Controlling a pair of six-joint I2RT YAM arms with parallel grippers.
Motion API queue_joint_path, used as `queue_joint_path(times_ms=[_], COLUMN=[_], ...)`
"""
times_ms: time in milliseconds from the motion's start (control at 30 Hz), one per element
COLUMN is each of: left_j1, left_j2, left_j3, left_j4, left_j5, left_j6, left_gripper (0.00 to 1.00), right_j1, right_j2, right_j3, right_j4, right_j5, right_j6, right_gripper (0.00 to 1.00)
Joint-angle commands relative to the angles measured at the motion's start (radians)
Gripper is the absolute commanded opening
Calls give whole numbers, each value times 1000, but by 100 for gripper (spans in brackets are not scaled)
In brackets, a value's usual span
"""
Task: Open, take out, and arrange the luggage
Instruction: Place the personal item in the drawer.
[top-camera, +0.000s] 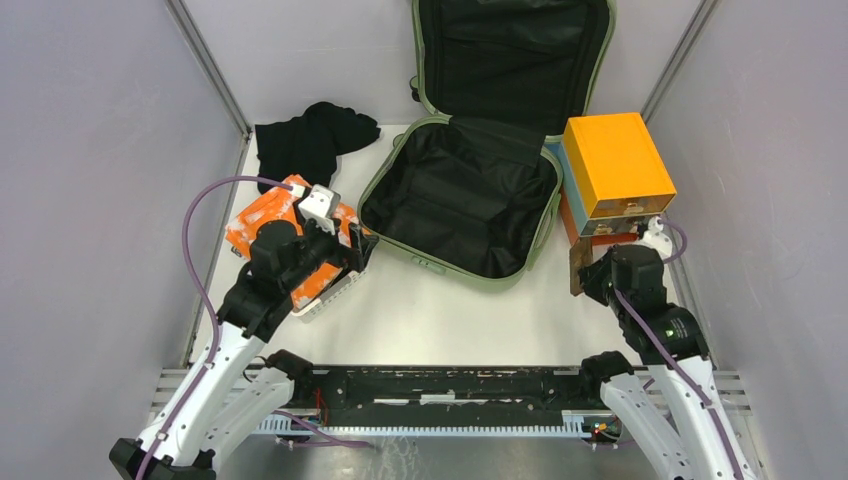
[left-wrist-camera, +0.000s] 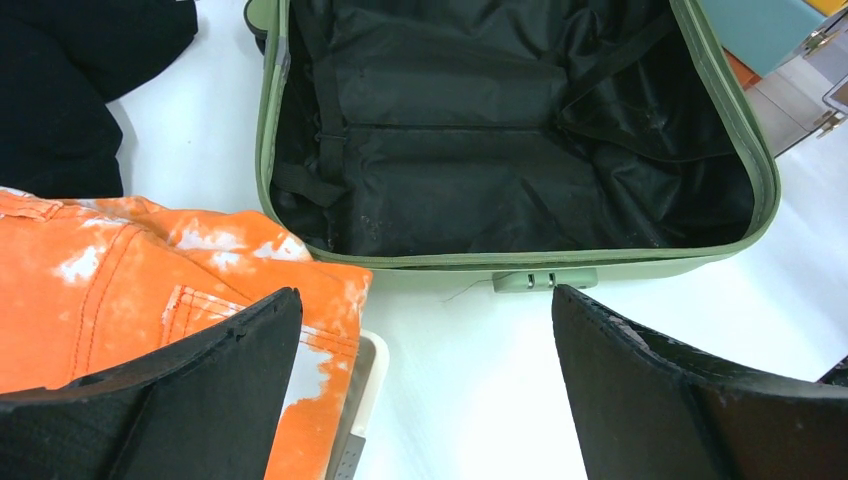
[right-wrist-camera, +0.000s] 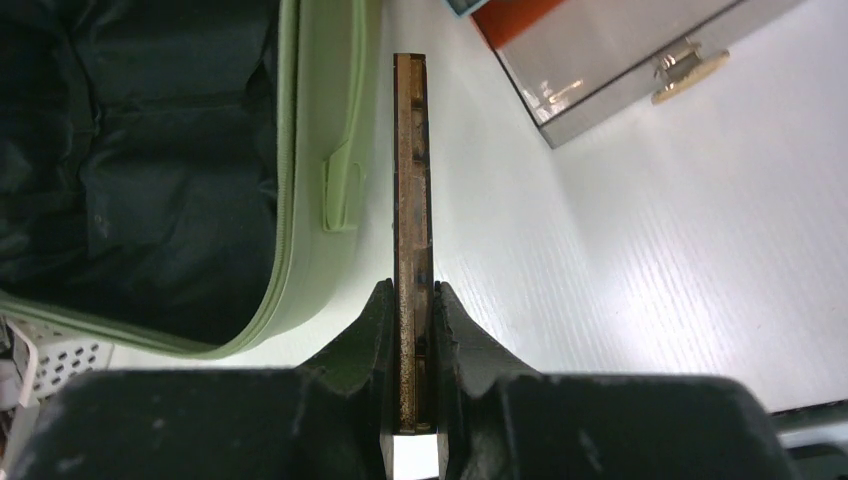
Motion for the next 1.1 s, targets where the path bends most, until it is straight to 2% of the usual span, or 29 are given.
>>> queue_joint_path(times_ms=[0,233,400,667,867,1067], left_j1=[-4,-13,-16,-21,-29,-37], left_j2=[-18,-15,-12,-10,-8,-5], left_j3=[3,3,3,3,3,3], left_j4=[29,27,26,24,22,21], left_j5=[-22,-29,-32,-40,-42,-50], left_j6=[49,51,52,54,55,57], left_gripper=[100,100,100,99,99,99], right_j1=[-2,-2,-1,-14,-78,-172], right_j2=[-22,-79,-67,-21,-21,4], right_j3=[-48,-106,-108,-145,-182,-279], right_j4=[7,68,140,214,249,362], right_j5=[103,254,331,333,316,227], right_j6=[227,422,461,533,545,561], right_gripper=[0,0,0,0,1,4])
